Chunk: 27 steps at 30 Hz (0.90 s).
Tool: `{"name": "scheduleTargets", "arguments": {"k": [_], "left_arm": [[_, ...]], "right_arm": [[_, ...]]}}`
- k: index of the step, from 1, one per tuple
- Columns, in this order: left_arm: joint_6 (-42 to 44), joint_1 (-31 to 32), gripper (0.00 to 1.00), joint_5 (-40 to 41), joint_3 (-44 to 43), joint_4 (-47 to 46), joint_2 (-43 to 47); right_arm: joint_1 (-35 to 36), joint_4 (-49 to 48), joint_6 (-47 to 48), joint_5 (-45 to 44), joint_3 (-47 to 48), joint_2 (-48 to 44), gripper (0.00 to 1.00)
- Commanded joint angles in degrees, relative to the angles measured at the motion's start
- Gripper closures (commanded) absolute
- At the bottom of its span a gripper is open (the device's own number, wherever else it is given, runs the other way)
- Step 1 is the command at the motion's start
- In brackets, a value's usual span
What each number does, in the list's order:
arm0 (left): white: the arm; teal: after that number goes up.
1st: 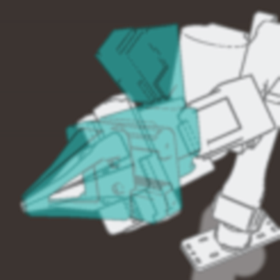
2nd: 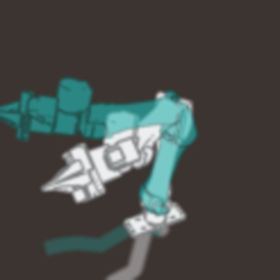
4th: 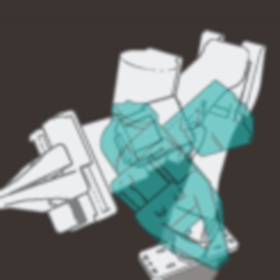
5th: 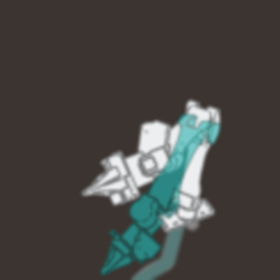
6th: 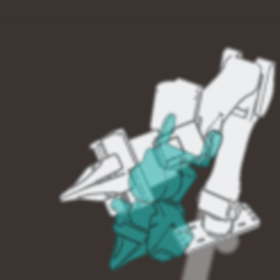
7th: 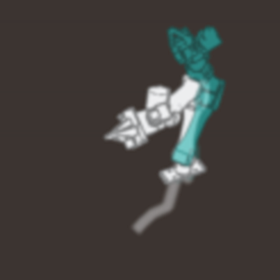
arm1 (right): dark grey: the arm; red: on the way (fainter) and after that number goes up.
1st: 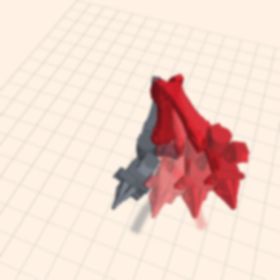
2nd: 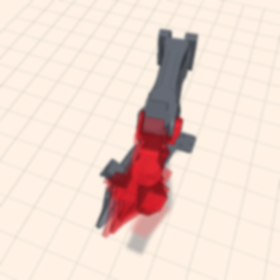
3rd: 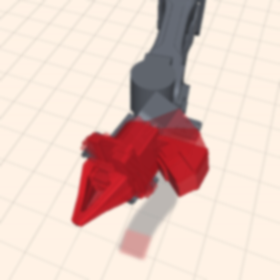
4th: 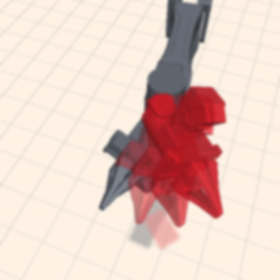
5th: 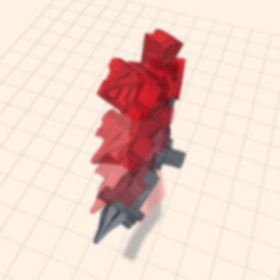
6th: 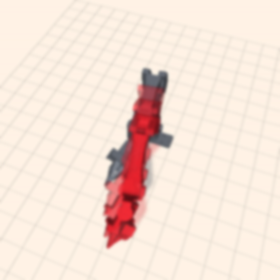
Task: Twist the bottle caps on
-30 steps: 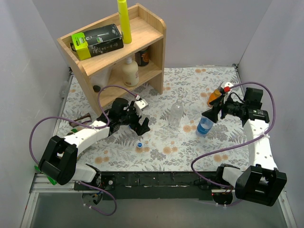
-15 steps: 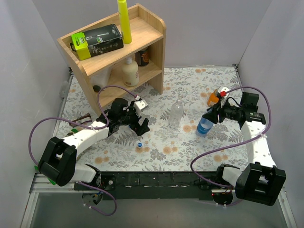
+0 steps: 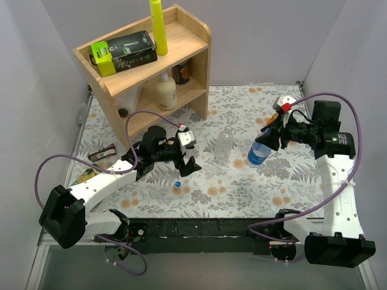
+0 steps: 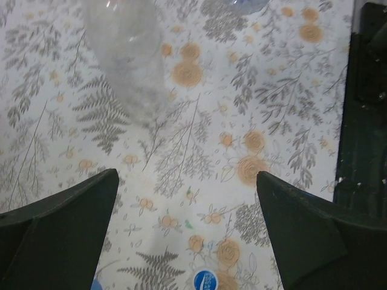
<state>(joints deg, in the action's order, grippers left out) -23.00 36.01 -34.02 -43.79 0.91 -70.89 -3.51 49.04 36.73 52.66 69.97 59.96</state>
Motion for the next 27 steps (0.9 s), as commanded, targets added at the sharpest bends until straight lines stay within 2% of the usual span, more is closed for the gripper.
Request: {"name": "scheduleTargets", "arguments": {"k": [1,4,8,16,23,27], "left_arm": [[-1.43,7.29,0.02,0.69,-2.27,-6.78,3.74],[-3.62,10.73,0.02,2.29,-2.08,-13.73,2.00],[-7.40,15.04,0.02,3.87,-5.68,-18.56,-3.89],[-9.08,21.11,0.02,3.79,-15.26,-19.19,-15.93],[-9.16,23.05,0.02,3.00,-18.26,-18.40,-19.28],[-9.34,23.23,0.02,2.03,-18.70,-17.34,-18.85]], "right_arm": [[1.75,15.81,-0.61,5.07,9.03,-0.20,0.83],[2.80,15.48,-3.93,7.18,8.95,-0.90,0.85],[3.42,5.85,-13.42,10.00,6.94,-3.00,0.87],[5.35,-8.76,-25.47,12.20,1.66,-6.87,0.88],[5.44,-14.93,-28.73,11.59,-3.18,-10.83,0.88],[5.44,-16.86,-28.82,7.38,-4.93,-13.03,0.90]]}}
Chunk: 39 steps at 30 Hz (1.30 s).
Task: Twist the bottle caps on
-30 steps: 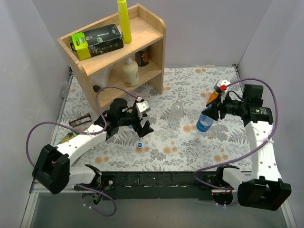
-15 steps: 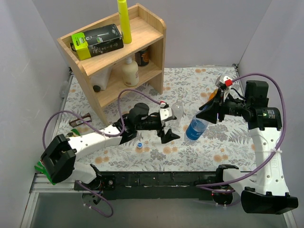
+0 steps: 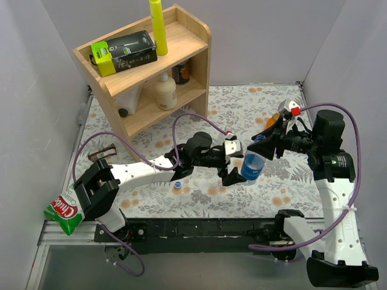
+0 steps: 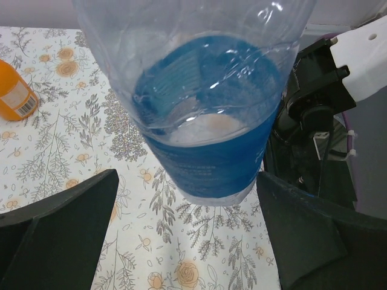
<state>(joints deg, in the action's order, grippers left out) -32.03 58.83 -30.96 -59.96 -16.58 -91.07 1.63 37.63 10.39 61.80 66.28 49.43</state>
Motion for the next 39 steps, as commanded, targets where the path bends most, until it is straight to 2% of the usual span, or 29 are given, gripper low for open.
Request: {"name": "scheduleTargets", "arguments": {"k": [1,4,10,19,28,32,39], "left_arm": [[0.12,0.41,0.02,-1.29,-2.53,0.66,1.59],[0.83,0.06,0.02,-2.35,-1.65,1.90,2.82],[-2.51,-0.12,0.02,-2.70,-0.42,-0.38,2.57],[-4.88,-0.12,0.02,-2.96,-5.33,-3.64,-2.79],[-5.94,-0.12,0.08,-3.41,-5.25,-4.60,-4.03],[-5.94,-0.12,0.16,-3.75,-5.42,-5.31,-4.47],[-7.25,-0.82,0.45,-4.99,-5.60,-6.62,-5.96]], "right_arm": [[0.31,-6.76,-3.44,-2.55,-2.20,-3.10,0.90],[0.31,-11.08,-6.70,-4.76,-3.26,-4.34,0.93],[0.31,-16.96,-13.63,-3.53,-4.05,-3.55,0.94],[0.22,-19.61,-16.37,-2.47,-5.72,-2.23,0.94],[0.04,-21.02,-17.51,-2.47,-5.46,-2.23,0.94],[0.04,-20.84,-17.51,-2.39,-6.25,-2.50,0.94],[-0.05,-22.15,-18.13,-0.46,-6.95,-2.14,0.92]]}}
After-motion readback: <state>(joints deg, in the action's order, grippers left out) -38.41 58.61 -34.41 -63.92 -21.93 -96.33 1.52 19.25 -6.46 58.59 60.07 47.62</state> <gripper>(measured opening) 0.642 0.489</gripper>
